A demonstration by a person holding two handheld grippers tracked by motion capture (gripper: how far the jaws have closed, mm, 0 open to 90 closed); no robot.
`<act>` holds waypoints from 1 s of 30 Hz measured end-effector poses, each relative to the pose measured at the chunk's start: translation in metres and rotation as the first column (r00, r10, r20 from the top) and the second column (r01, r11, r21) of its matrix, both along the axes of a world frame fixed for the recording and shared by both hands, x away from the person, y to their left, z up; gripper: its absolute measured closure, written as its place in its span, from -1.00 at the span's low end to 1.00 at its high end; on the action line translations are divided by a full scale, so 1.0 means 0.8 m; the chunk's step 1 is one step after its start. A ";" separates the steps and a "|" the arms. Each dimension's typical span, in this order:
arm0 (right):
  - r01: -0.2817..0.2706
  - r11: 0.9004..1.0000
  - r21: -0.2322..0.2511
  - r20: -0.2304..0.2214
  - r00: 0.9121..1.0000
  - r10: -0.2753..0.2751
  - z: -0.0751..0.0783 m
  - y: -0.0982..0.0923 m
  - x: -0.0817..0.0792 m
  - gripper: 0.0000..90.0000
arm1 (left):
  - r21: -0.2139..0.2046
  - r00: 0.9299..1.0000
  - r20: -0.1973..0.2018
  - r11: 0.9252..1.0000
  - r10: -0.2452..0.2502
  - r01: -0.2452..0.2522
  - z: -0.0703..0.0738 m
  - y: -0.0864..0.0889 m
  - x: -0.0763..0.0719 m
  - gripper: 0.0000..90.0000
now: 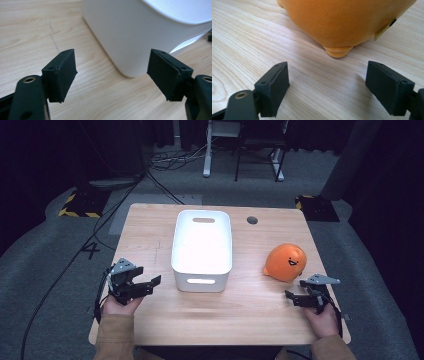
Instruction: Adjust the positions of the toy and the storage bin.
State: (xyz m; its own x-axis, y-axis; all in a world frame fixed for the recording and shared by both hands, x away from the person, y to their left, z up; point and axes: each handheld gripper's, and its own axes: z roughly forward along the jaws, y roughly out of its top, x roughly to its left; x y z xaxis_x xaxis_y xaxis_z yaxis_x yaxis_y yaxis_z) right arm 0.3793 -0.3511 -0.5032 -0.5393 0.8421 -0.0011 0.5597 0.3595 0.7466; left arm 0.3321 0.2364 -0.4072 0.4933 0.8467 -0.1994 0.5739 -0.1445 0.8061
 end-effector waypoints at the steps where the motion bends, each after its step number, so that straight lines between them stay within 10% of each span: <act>1: 0.000 1.000 0.000 0.000 1.000 0.000 0.000 0.000 0.000 -0.58 | 0.007 1.000 0.007 1.000 0.001 -0.001 0.003 -0.001 -0.001 -0.47; 30: 0.009 1.000 -0.005 0.001 1.000 -0.009 0.000 0.001 0.000 -0.57 | 0.021 0.989 0.121 0.996 -0.088 0.086 0.055 -0.049 0.038 -0.46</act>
State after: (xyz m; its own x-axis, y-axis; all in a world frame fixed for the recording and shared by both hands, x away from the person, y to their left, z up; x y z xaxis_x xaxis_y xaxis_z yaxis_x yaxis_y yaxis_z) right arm 0.3791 -0.3504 -0.5032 -0.5320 0.8467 -0.0061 0.5618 0.3583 0.7457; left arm 0.3623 0.1969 -0.3634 0.5853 0.8019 -0.1203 0.4562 -0.2029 0.8664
